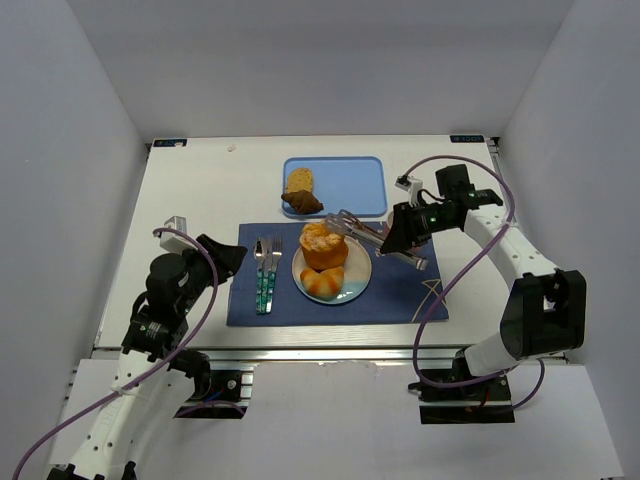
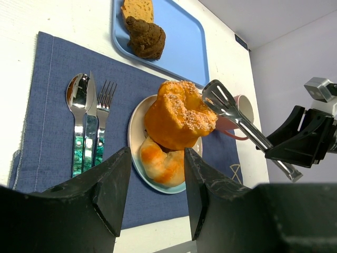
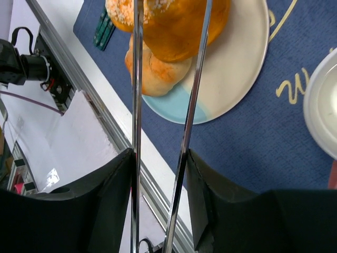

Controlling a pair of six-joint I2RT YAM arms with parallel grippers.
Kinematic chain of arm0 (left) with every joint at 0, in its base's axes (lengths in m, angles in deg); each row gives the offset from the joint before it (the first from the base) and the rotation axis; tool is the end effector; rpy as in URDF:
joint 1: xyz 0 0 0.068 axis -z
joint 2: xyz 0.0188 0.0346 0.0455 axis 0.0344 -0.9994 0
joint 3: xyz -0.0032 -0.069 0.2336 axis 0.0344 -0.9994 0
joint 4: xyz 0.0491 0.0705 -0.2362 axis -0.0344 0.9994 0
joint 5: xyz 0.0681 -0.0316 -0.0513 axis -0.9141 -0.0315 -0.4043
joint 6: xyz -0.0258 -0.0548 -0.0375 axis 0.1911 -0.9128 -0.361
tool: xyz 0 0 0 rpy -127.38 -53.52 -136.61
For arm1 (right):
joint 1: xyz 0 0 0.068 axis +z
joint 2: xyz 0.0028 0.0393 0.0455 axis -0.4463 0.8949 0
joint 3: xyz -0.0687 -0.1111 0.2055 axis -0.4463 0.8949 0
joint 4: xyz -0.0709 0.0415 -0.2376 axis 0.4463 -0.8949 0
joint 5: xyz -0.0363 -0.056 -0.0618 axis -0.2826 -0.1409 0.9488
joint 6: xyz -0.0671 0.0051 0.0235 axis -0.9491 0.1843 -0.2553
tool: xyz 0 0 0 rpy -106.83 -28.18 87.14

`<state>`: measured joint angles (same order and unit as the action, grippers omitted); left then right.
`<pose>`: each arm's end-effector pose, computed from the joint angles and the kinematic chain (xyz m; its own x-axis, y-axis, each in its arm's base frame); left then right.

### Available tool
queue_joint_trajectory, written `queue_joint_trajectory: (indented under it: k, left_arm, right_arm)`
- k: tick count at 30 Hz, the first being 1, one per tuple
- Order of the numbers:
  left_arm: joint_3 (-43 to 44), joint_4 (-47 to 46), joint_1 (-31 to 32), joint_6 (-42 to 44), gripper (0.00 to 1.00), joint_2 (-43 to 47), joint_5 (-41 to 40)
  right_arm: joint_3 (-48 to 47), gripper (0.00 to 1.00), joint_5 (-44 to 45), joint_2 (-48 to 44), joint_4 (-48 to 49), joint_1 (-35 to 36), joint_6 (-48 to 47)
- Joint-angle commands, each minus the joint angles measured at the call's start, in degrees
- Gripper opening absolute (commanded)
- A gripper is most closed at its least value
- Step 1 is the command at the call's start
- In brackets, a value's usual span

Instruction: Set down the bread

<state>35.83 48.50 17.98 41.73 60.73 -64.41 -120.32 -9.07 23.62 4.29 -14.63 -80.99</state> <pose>0.1611 -0.0488 0.2599 -0.4320 -0.5919 -0.6804 0.0213 0.7475 -0.6639 0.2835 0.1021 0.2288 -0.7646 -0.2754 -0.5827 -0.6149 0.5826 0.5315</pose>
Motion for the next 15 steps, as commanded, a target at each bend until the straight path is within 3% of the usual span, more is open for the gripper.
queue_joint_trajectory:
  k: [1,7,15]
  left_arm:
    - [0.4,0.6,-0.1,0.1,0.55,0.5,-0.5]
    - [0.5,0.6,-0.2,0.1,0.55,0.5,-0.5]
    - [0.6,-0.1,-0.1,0.1,0.55,0.1,-0.4]
  right_arm:
    - [-2.8,0.48,-1.4,-2.5,3.5,-1.1,1.2]
    - [-5.1,0.43,-0.8,-4.3,6.8,-3.5,2.6]
    - [-7.3,0.26,-1.1,-4.1,7.9,-5.2,3.7]
